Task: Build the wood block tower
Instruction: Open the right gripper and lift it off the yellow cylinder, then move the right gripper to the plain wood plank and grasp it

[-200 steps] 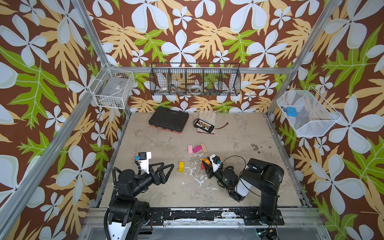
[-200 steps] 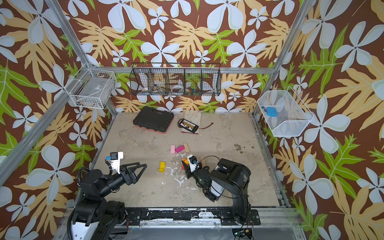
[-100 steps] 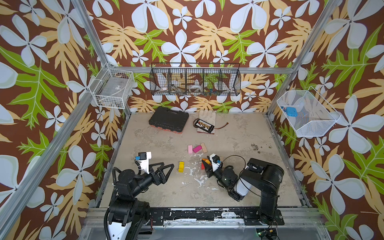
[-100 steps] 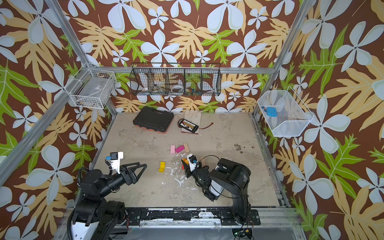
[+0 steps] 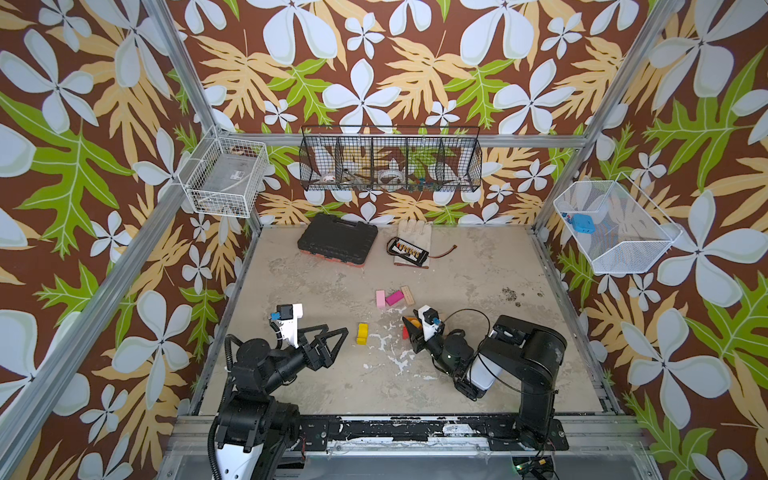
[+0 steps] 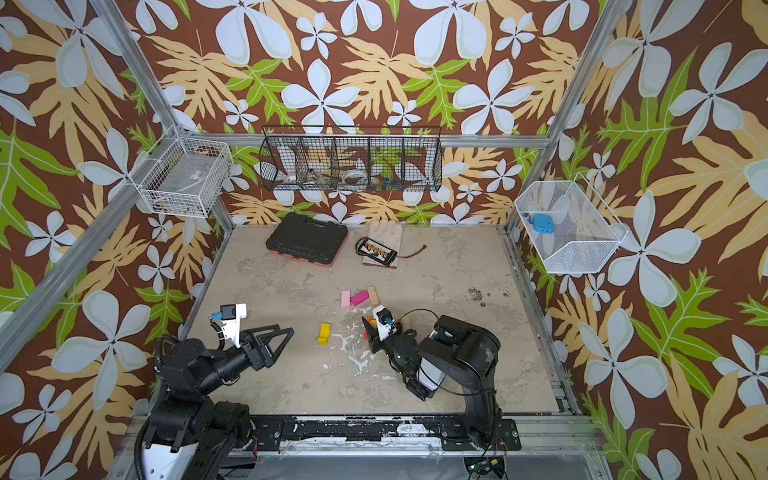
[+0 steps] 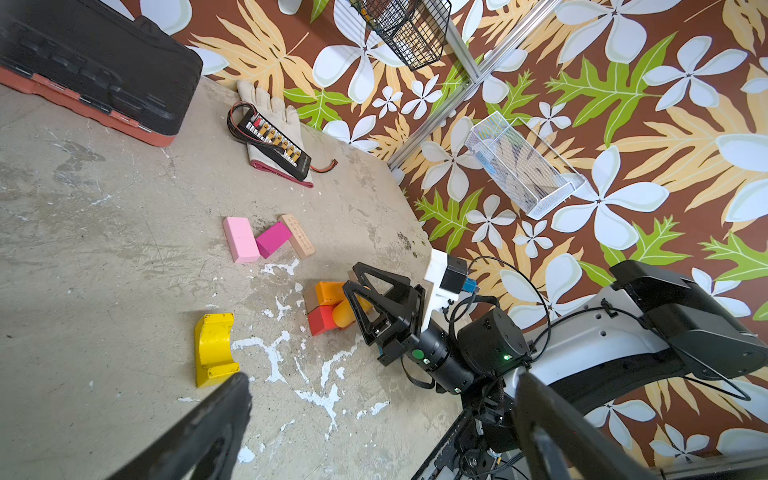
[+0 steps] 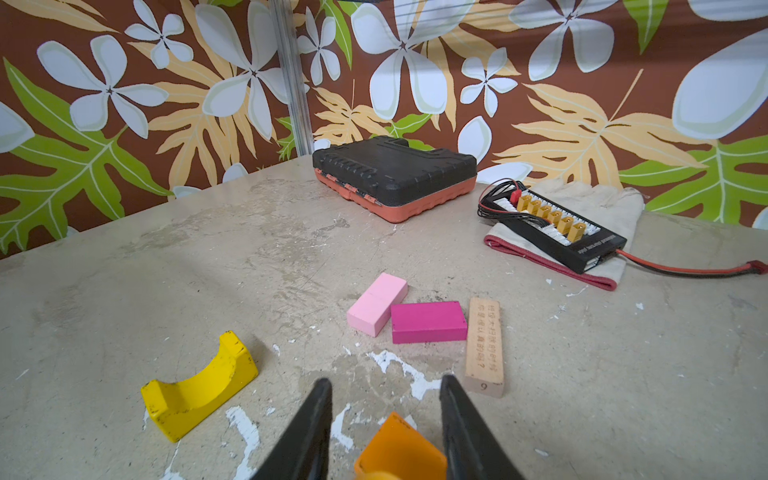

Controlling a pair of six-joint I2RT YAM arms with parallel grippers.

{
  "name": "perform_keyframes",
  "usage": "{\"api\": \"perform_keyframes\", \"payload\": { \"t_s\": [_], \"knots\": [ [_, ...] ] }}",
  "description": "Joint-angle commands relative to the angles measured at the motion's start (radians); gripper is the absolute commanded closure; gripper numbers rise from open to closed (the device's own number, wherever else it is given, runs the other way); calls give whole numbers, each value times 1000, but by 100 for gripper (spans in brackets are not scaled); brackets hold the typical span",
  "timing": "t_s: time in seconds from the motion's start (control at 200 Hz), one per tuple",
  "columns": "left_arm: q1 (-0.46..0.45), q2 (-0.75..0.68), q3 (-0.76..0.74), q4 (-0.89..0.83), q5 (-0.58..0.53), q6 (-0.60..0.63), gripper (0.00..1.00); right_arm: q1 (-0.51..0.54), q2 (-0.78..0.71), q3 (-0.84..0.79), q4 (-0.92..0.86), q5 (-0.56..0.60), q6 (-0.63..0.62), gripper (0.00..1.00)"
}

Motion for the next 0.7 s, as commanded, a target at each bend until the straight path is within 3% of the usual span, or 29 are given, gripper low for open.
{"api": "perform_keyframes", "payload": {
  "t_s": [0.0,0.285,0.49,0.696],
  "knots": [
    [-1,-1,-3,24,8,-4,0,-4,7,8,2,5,-2,58],
    [-1,-2,-3,25,8,-5,0,-7,4,16,-10,3,-6,58],
    [-2,1,-3,25,8,-6,0,-2,-59,-5,-28,-24,14,36],
    [-2,0,-3,25,6,-6,0,5,-295,-98,-164,6,98,31]
  ]
}}
